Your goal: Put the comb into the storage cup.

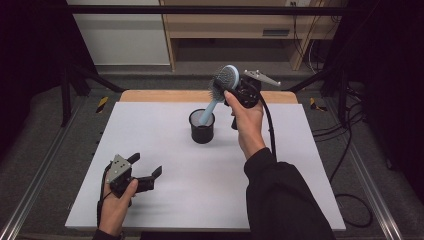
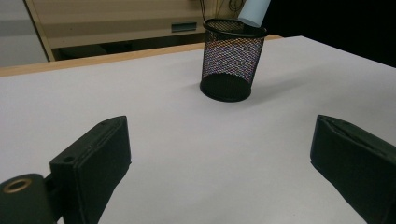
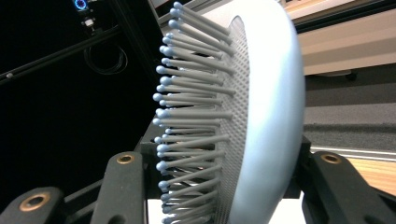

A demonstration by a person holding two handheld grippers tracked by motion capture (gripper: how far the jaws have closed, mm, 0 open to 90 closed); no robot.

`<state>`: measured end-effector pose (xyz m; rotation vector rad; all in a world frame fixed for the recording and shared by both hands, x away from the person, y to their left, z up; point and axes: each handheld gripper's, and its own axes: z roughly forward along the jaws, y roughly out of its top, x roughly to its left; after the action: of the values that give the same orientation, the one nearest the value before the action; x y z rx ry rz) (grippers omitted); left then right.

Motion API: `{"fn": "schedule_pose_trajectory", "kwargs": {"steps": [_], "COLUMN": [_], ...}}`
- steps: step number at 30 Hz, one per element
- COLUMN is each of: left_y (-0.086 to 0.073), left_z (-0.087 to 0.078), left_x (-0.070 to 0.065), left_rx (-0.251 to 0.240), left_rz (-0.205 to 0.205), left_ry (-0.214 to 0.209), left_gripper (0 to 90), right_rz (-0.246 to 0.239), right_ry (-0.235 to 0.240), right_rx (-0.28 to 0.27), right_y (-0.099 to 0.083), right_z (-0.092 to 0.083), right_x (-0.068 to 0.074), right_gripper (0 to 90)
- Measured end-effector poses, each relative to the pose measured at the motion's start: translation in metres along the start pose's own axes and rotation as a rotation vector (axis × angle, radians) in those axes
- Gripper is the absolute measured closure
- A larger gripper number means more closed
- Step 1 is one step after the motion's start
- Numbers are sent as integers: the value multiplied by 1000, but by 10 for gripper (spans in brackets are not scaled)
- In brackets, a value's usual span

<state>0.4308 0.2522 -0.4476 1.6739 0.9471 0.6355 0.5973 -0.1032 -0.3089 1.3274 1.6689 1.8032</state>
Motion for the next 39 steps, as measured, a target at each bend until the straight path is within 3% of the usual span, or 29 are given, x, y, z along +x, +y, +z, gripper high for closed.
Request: {"fn": "schedule_pose_trajectory", "kwargs": {"steps": [16,22,39], "left_y": [0,0,0], "left_z": [1,0,1], "left_x": [-1,-1,-2], "left_rx": [1,-4,2], "left_rz": [2,3,7], "left_ry": [-8,-7,-17], "left_gripper": [51,48,45], "right_rz": [-18,-3,-15], "right_ry": [-15,-23,-43], "right_rx": [-12,-15,6], "right_y": [-3,-5,-13], "right_z": [5,9,16], "right_x": [-1,-3,-6], "right_gripper": [499,499,498]}}
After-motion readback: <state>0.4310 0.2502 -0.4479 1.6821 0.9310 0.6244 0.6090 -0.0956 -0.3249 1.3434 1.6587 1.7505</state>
